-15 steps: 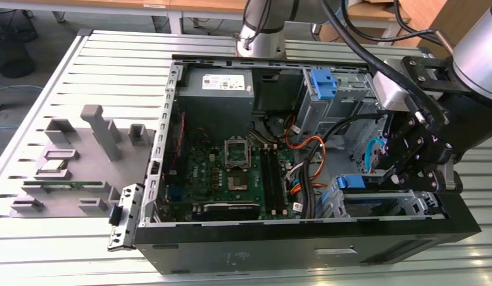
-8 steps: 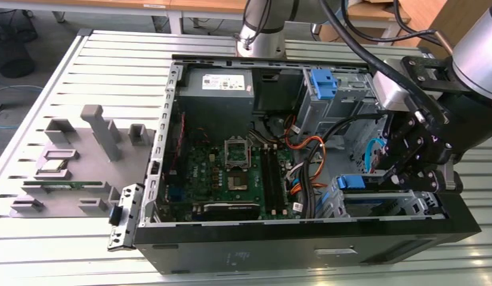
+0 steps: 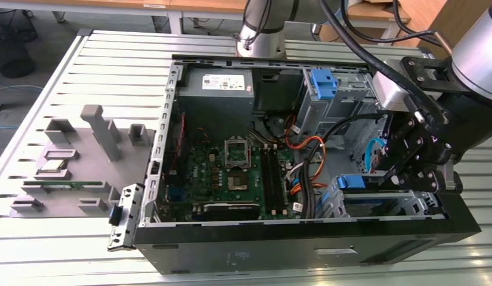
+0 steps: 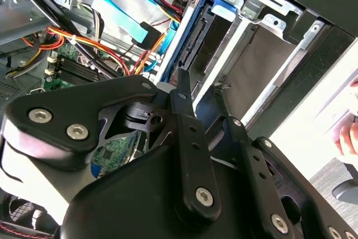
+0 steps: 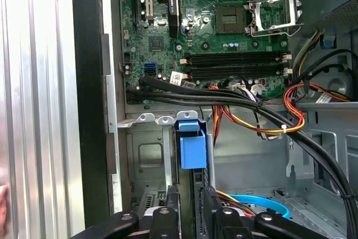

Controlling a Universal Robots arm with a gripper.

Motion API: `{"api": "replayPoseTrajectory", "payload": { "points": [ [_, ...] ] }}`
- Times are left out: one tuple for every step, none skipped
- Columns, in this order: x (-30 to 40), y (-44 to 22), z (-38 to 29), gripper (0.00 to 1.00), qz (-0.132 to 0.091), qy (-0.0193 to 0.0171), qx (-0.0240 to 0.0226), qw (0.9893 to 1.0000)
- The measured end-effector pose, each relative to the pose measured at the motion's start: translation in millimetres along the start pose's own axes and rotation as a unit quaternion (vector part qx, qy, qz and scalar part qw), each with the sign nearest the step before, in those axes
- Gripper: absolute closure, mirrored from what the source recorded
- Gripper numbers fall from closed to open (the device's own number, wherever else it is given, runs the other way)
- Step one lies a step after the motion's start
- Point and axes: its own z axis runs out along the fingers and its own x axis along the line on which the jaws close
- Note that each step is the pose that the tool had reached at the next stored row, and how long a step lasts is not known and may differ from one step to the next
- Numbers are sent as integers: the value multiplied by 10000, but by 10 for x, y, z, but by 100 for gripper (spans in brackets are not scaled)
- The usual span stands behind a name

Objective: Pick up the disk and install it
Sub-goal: 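Insert the disk into the insertion slot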

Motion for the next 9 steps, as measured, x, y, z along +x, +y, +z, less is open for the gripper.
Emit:
{"api": "replayPoseTrajectory", "payload": {
  "points": [
    [0,0,0,68,0,2,0,10000],
    [0,0,0,68,0,4,0,10000],
    [0,0,0,68,0,5,0,10000],
    [0,0,0,68,0,5,0,10000],
    [0,0,0,68,0,4,0,10000],
    [0,0,-3,68,0,-5,0,10000],
    [-1,0,-8,68,0,-11,-1,10000],
    [-1,0,-16,68,0,-13,-1,10000],
    [-2,1,-25,68,0,-15,-1,10000]
  ]
}}
